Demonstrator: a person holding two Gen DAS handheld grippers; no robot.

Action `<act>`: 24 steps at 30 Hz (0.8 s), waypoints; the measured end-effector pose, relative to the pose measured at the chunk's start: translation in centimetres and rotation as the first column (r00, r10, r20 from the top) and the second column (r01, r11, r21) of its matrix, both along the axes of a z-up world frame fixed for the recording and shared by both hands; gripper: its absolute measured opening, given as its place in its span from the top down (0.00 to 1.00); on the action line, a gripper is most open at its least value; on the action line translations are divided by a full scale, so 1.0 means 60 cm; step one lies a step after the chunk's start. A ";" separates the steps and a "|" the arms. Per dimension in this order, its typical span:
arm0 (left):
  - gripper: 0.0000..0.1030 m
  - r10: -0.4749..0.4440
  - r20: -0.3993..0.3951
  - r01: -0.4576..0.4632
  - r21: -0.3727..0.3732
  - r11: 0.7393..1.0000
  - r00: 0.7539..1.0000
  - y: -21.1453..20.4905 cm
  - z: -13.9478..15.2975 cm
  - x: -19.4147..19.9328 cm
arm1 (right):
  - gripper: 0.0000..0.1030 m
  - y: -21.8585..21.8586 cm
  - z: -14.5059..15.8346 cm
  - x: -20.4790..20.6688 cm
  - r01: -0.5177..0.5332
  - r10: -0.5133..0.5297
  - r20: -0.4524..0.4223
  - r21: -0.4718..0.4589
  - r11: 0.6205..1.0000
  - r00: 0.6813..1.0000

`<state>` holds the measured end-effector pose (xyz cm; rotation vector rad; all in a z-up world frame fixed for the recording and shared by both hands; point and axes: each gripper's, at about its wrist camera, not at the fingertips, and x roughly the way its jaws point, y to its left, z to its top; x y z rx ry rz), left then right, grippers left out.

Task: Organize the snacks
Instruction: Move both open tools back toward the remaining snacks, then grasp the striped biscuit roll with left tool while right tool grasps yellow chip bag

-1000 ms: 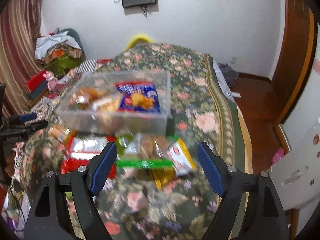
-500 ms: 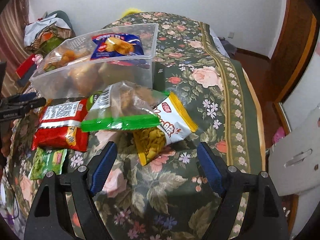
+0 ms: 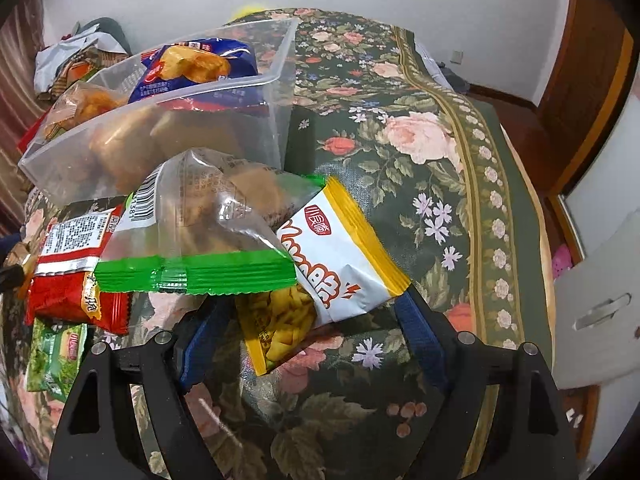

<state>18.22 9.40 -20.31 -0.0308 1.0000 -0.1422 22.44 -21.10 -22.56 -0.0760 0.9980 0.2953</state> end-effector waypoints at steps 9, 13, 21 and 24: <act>0.13 0.031 -0.034 -0.034 -0.066 0.997 0.999 0.018 -0.013 0.026 | 0.52 -0.015 0.008 -0.030 -0.015 0.015 -0.004 0.024 1.000 1.000; 0.13 0.040 -0.059 -0.047 -0.123 0.991 0.997 0.025 -0.016 0.005 | 0.64 -0.031 0.011 -0.041 -0.013 0.014 -0.017 0.043 0.999 1.000; 0.13 0.029 -0.081 -0.040 -0.144 0.989 0.996 0.010 -0.010 -0.067 | 0.64 -0.044 0.019 -0.085 -0.028 0.029 -0.030 0.041 0.999 0.999; 0.13 0.018 -0.069 -0.024 -0.098 0.995 0.997 -0.005 -0.012 -0.081 | 0.64 -0.044 0.025 -0.089 -0.028 0.030 -0.032 0.060 0.998 0.999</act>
